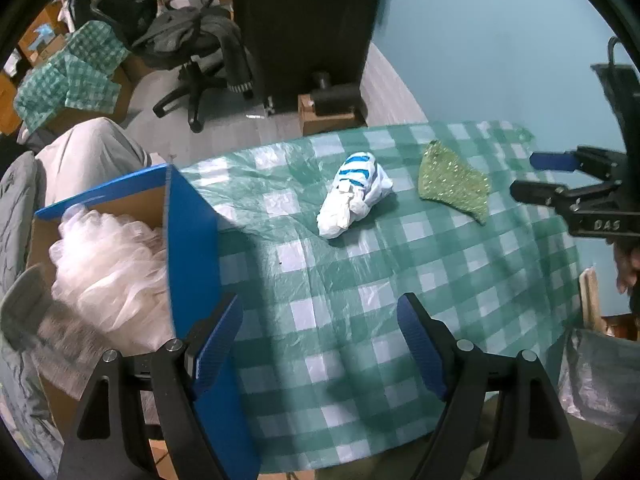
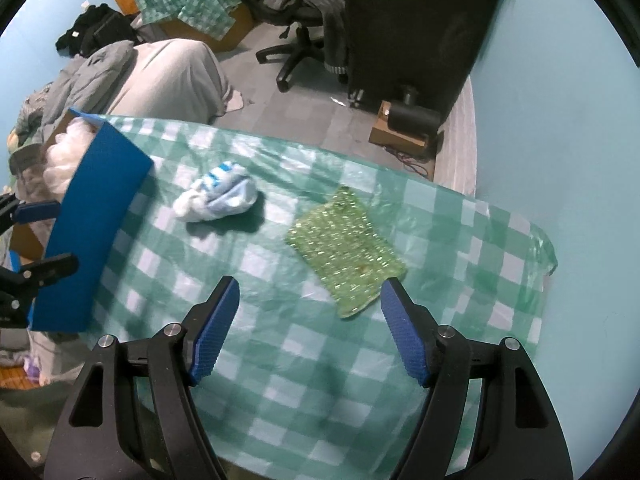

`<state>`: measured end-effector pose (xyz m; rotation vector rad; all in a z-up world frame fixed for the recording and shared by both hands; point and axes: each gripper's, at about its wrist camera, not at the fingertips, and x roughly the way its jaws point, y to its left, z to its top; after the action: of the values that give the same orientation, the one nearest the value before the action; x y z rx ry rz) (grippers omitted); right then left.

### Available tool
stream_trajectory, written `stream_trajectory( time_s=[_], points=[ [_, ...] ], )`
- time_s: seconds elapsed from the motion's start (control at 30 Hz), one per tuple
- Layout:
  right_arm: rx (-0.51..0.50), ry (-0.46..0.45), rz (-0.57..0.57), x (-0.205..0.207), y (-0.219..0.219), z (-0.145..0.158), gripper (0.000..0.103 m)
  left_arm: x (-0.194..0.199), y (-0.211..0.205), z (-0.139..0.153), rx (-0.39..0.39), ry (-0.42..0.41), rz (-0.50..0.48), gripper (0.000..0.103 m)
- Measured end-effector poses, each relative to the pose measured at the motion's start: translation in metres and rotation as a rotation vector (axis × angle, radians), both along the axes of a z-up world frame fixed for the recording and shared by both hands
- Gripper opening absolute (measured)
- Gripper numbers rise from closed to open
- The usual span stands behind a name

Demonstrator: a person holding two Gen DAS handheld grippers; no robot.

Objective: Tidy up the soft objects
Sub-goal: 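Move both tools back over the striped sock bundle and green knit pad, then grasp the green glittery pad with the right tool while the left tool grasps the striped sock bundle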

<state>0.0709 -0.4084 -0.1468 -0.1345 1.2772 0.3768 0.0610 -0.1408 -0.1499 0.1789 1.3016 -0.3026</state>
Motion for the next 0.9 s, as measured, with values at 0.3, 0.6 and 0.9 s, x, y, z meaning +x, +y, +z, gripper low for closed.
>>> stream_trajectory(
  time_s=[0.3, 0.6, 0.9],
  points=[
    [-0.059, 0.018, 0.111, 0.024, -0.002, -0.037, 0.073, 0.027, -0.024, -0.033, 0.031, 0.023, -0.043, 0.081],
    [-0.095, 0.071, 0.163, 0.042, 0.005, -0.079, 0.073, 0.06, -0.044, -0.058, 0.009, 0.038, -0.065, 0.082],
    [-0.145, 0.093, 0.168, 0.048, 0.006, -0.106, 0.073, 0.078, -0.067, -0.072, 0.034, 0.041, -0.119, 0.086]
  ],
)
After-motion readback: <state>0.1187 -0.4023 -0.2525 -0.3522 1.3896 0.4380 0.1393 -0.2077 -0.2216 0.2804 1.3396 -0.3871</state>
